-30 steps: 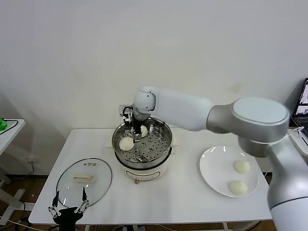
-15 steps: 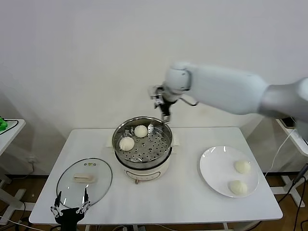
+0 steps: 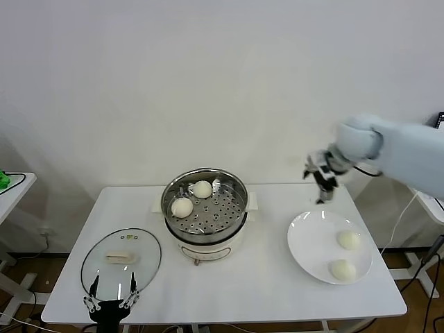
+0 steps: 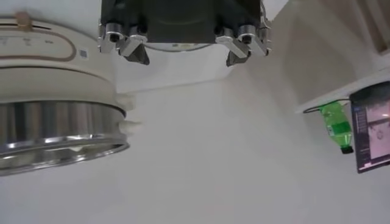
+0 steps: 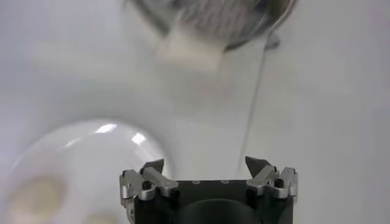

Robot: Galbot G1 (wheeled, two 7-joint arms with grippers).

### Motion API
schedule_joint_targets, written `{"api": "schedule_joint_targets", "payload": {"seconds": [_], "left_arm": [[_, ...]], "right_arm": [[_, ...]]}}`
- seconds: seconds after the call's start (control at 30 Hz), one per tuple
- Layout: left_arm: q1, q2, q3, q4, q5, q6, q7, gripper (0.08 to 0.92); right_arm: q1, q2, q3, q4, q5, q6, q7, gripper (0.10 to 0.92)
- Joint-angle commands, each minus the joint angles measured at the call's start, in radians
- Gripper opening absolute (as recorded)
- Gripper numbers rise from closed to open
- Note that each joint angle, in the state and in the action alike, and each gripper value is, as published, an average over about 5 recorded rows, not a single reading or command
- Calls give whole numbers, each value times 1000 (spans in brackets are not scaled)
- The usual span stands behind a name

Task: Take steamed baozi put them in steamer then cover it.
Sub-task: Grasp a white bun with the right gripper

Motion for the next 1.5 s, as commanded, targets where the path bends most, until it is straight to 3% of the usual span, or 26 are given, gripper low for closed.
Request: {"api": "schedule_joint_targets", "payload": {"seconds": [0.03,0.47,1.5], "left_arm": [[0,-3,6,8,7,-1,0,823],[18,-18,-6,18,24,-4,-3,823],[9,-36,-14,44,29,-6,-4,823]], "right_arm": [[-191,-231,87,93,-111,28,-58,823],[-615,-246,419,50,-201,20,-43,823],[-726,-100,511,-133,-201,41,-44,823]]}}
